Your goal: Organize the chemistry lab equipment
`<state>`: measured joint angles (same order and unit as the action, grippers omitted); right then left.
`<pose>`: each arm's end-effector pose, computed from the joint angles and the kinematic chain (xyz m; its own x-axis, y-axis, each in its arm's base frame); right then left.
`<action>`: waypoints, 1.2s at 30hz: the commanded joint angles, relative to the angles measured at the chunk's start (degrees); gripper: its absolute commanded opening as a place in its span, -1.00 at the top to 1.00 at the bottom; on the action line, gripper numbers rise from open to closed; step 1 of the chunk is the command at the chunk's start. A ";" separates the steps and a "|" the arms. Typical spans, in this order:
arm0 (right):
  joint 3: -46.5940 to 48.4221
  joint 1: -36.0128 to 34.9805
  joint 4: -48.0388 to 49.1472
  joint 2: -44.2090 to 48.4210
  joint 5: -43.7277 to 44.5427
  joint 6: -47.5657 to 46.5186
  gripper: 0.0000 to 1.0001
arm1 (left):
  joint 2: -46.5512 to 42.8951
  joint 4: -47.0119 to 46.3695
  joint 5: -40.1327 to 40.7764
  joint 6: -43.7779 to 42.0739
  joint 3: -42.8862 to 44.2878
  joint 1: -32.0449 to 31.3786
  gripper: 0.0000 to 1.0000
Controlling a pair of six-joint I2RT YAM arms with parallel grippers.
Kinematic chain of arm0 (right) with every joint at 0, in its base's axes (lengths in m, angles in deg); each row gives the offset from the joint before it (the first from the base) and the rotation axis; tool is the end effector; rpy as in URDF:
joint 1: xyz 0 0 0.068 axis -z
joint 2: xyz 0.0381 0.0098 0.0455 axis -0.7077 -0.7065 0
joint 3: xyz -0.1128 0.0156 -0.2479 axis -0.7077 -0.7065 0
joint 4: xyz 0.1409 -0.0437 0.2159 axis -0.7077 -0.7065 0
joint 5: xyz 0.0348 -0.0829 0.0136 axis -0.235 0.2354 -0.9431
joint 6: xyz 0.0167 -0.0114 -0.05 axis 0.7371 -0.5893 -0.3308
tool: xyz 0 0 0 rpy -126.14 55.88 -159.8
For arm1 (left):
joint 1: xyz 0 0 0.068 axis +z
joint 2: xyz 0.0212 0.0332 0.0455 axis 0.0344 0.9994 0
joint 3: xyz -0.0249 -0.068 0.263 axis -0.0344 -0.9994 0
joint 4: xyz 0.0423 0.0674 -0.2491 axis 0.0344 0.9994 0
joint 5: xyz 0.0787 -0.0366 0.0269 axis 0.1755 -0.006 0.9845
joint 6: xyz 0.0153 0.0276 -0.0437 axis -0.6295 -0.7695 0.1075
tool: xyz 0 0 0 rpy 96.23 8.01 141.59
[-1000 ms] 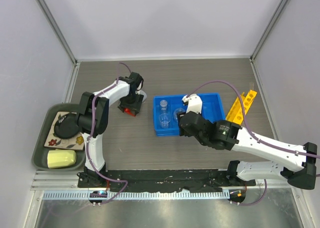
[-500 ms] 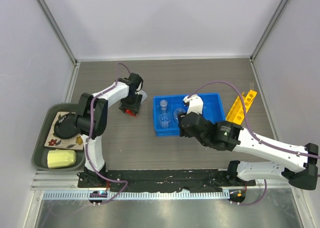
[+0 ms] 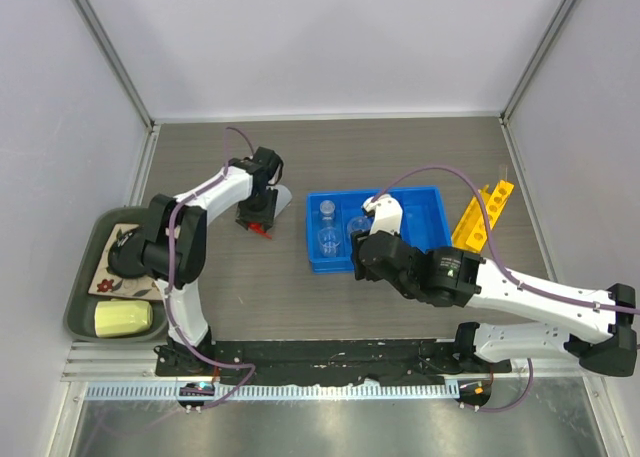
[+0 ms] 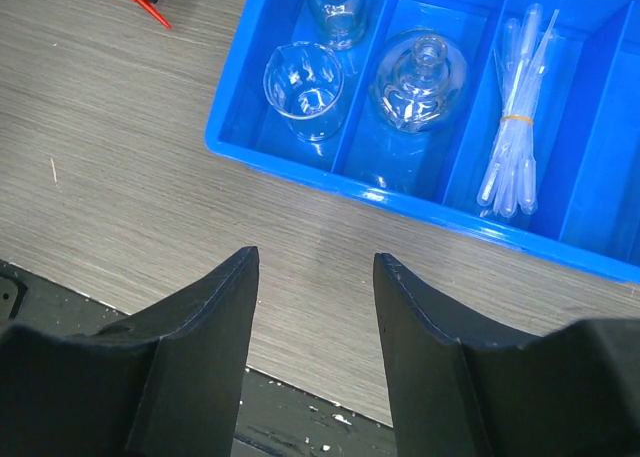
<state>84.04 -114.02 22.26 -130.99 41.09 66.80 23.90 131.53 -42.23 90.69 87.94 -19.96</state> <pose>0.0956 0.1917 0.3248 -0.5643 -0.1271 -0.8158 -0.3518 0.9309 0.0984 0.3463 -0.1328 0.1835 -0.9636 0.0816 -0.2546 0.0574 0.9932 0.1008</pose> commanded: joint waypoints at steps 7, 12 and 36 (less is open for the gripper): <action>1.40 -2.83 0.16 0.55 3.10 2.86 -0.10 | -11.71 7.06 5.00 3.97 1.23 -4.78 0.57; 2.89 -3.89 -1.33 0.19 5.20 3.39 -0.10 | -17.32 11.10 6.41 4.84 4.13 -5.84 0.58; 19.24 -4.24 -24.36 7.40 16.98 10.07 -0.09 | -16.65 -26.98 -25.66 39.00 11.26 -23.76 0.60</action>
<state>99.95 -117.97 1.89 -124.14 54.53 74.71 4.14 125.06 -60.04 117.81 99.50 -40.07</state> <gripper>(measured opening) 0.548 0.456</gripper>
